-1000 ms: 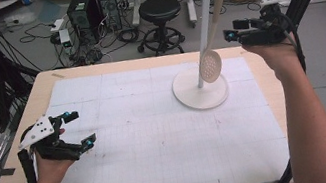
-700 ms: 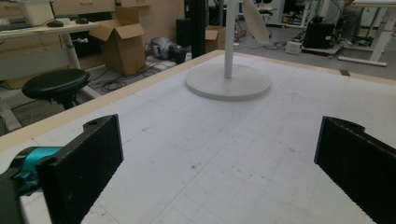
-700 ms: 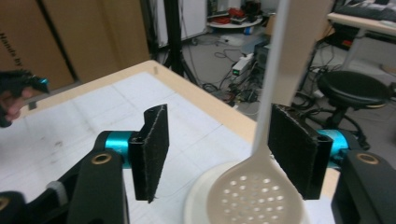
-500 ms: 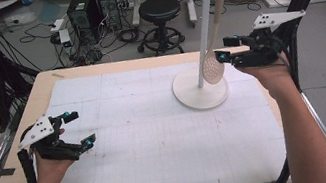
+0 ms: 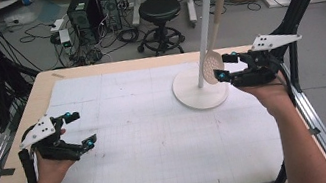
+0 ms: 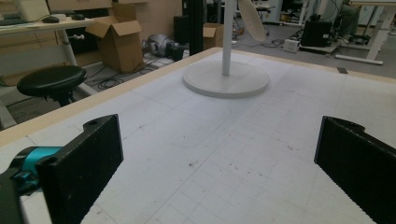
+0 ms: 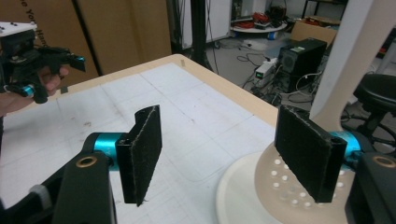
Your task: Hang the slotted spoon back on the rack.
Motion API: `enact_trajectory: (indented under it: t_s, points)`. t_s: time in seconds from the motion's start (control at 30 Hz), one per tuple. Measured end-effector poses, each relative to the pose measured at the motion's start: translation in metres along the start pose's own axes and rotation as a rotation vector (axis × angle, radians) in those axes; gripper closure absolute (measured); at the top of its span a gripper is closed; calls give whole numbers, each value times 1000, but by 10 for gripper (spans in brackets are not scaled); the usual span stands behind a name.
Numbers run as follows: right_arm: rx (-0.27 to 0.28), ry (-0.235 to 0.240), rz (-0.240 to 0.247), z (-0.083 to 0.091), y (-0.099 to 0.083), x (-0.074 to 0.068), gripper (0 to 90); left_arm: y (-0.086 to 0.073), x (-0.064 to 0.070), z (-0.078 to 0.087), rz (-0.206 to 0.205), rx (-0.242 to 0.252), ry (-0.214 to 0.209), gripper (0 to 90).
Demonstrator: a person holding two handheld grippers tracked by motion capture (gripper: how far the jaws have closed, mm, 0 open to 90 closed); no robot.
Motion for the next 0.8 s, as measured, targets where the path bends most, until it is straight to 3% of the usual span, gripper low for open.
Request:
enact_trajectory:
  t_s: [0.43, 0.67, 0.8]
  points:
    - [26, 32, -19, -9, -44, -21, 247, 0, 2, -2, -2, 0, -8, 17]
    - [47, 36, -76, -10, -74, -26, 222, -4, 1, -5, 2, -16, -11, 16]
    - [16, 38, -69, -14, -86, -30, 211, -7, 1, -6, 12, -10, -14, 17]
Point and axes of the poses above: each handheld gripper's, and its own axes: z roughly backward along the jaws, y roughly out of its top, x roughly to its right, the point moved 9 cm from there along -z, roughly forward along the jaws, and after that the axes turned 2 degrees about z, right-handed, at the moved point
